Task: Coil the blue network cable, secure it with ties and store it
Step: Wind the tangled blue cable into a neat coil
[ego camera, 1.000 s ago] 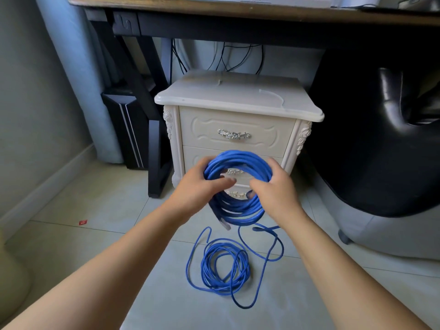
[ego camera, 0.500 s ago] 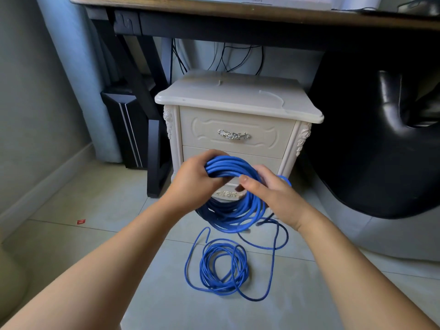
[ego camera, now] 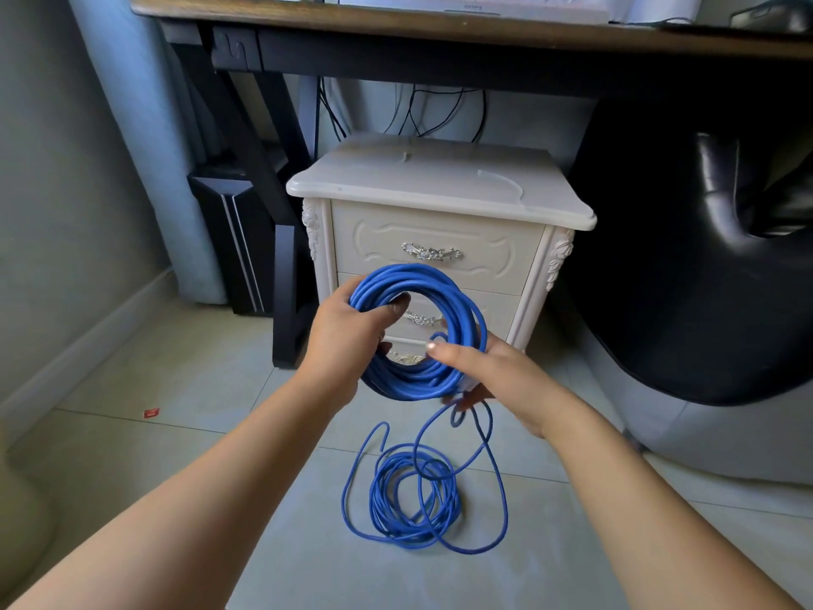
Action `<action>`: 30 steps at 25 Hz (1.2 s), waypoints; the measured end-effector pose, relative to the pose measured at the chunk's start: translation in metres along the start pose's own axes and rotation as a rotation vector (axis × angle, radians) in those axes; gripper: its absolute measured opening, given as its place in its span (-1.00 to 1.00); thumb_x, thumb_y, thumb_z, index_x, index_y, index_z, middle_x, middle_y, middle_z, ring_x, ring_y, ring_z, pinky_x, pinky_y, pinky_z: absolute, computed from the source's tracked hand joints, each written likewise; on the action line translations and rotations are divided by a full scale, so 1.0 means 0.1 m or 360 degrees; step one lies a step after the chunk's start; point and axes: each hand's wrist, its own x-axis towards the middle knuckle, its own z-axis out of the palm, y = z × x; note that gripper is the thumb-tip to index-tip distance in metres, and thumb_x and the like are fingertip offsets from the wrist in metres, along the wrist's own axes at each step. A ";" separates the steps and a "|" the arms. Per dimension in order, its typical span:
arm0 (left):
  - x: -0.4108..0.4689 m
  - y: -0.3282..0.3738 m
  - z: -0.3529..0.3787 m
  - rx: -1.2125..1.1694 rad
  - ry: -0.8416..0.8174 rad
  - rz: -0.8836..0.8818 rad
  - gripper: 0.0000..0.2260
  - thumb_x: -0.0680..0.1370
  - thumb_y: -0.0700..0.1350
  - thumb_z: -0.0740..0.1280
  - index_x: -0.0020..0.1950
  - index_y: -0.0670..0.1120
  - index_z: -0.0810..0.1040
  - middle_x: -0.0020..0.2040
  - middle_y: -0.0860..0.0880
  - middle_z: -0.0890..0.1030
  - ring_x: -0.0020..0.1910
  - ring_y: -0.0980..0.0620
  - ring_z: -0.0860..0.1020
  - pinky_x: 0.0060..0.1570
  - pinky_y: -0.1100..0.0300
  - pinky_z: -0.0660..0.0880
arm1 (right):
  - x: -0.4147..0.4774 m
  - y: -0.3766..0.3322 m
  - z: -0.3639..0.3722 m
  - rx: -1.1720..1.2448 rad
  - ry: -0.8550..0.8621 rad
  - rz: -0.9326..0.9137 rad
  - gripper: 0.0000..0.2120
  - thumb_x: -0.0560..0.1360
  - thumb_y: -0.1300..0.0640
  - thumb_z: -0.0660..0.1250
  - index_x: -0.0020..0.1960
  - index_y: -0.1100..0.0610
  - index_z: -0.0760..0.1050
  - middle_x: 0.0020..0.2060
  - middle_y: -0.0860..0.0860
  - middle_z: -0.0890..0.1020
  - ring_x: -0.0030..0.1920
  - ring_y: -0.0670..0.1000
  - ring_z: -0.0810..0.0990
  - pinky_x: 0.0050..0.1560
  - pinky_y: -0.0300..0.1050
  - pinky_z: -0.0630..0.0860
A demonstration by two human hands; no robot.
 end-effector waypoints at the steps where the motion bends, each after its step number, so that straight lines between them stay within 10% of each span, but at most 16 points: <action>1: -0.02 -0.01 0.02 -0.0108 0.0012 -0.0050 -0.87 0.48 -0.19 0.46 -0.07 0.02 0.60 -0.44 0.11 0.46 -0.43 0.09 0.38 -0.29 0.09 0.46 | 0.02 0.02 0.01 0.0180 -0.0003 0.0046 -0.64 0.49 -0.05 0.40 0.24 0.00 0.48 0.01 0.08 0.70 -0.03 0.13 0.69 -0.04 0.07 0.65; 7: -0.09 -0.03 0.05 -0.0149 -0.0408 -0.0370 -0.84 0.51 -0.15 0.44 0.05 -0.07 0.55 -0.26 -0.01 0.59 -0.20 0.02 0.59 -0.13 0.12 0.51 | 0.02 0.02 -0.04 0.0475 0.0130 0.0128 -0.73 0.47 0.22 0.26 0.09 0.36 0.53 -0.26 0.13 0.70 -0.31 0.07 0.65 -0.38 -0.21 0.51; 14: -0.09 -0.02 -0.01 0.1179 -0.0804 0.0451 -0.38 0.38 -0.25 0.40 0.40 0.12 0.41 0.14 0.11 0.57 0.06 0.19 0.56 0.04 0.39 0.44 | -0.04 0.00 0.07 -0.0695 0.0094 -0.0096 -0.88 0.29 0.09 0.33 -0.17 0.00 0.47 -0.36 -0.04 0.65 -0.26 0.02 0.60 -0.13 0.00 0.53; 17: -0.11 -0.03 0.01 0.1483 -0.0798 0.0579 -0.60 0.40 -0.19 0.34 0.23 0.06 0.52 -0.02 0.11 0.59 -0.02 0.06 0.56 -0.04 0.24 0.45 | -0.05 0.00 0.09 -0.0929 0.0132 -0.0145 -0.76 0.24 -0.08 0.32 -0.12 -0.06 0.44 -0.27 -0.07 0.61 -0.19 0.05 0.58 -0.11 0.02 0.53; 22: 0.04 0.01 -0.10 0.1217 -0.0452 0.0538 -0.90 0.49 -0.13 0.40 -0.07 -0.02 0.50 -0.27 0.08 0.55 -0.25 0.03 0.50 -0.28 0.25 0.40 | -0.16 -0.17 -0.22 -0.0609 -0.0087 0.0152 -0.35 0.24 -0.62 0.07 0.06 -0.20 0.48 -0.01 -0.14 0.66 -0.17 -0.04 0.70 0.05 -0.02 0.55; 25: 0.17 0.06 -0.32 0.0807 -0.0141 0.0275 -0.92 0.51 -0.10 0.42 -0.11 -0.01 0.53 -0.28 -0.03 0.57 -0.28 -0.05 0.55 -0.25 0.08 0.51 | -0.21 -0.12 -0.30 -0.0278 -0.0075 0.0151 -0.25 0.27 -0.52 -0.04 0.17 -0.07 0.51 -0.02 0.01 0.72 -0.15 0.08 0.73 -0.04 -0.03 0.55; 30: 0.13 0.08 -0.30 0.0702 -0.0240 0.0183 -0.94 0.52 -0.09 0.41 -0.07 -0.01 0.55 -0.27 -0.06 0.57 -0.27 0.00 0.55 -0.37 0.16 0.44 | -0.06 -0.05 -0.13 0.0084 0.0444 -0.0491 -0.51 0.30 -0.18 0.51 0.16 -0.09 0.47 0.10 -0.01 0.63 0.10 -0.08 0.61 0.14 -0.16 0.51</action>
